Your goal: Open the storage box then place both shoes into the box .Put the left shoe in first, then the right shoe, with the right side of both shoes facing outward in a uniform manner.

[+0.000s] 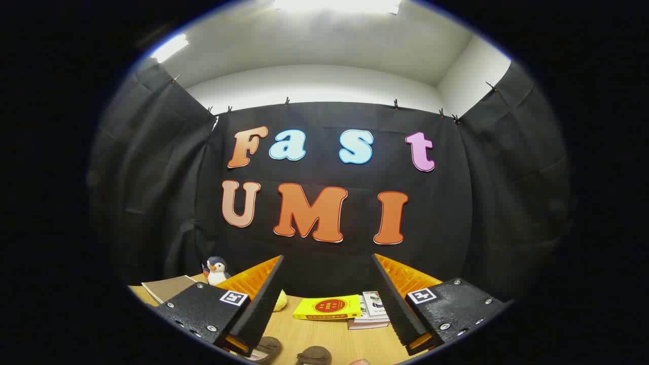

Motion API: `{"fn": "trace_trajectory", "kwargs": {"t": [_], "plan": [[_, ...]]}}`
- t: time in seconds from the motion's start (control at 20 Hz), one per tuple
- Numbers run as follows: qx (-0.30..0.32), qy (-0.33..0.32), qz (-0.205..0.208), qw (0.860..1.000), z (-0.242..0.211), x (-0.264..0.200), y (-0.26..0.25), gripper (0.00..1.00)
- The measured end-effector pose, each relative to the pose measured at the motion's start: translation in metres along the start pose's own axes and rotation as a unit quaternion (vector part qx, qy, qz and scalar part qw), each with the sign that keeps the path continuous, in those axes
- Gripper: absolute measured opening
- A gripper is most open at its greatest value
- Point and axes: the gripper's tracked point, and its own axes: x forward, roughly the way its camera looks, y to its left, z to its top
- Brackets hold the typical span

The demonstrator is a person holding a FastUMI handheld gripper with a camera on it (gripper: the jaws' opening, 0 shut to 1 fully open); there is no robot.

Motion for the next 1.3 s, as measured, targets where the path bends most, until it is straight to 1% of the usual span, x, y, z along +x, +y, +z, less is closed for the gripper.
{"fn": "trace_trajectory", "kwargs": {"t": [0.2, 0.45, 0.65, 0.8, 0.9, 1.3], "plan": [[0.005, -0.008, 0.004, 1.000, 0.008, 0.002, 0.003, 0.98], [-0.010, -0.012, -0.004, 1.000, 0.016, 0.009, -0.001, 0.98], [-0.033, -0.013, -0.013, 0.999, 0.022, 0.014, -0.003, 0.98], [-0.032, -0.020, -0.010, 0.999, 0.028, 0.014, 0.004, 0.98], [-0.033, -0.019, -0.004, 0.999, 0.027, 0.017, 0.008, 0.98], [-0.036, -0.012, -0.005, 0.999, 0.019, 0.024, 0.010, 0.99]]}}
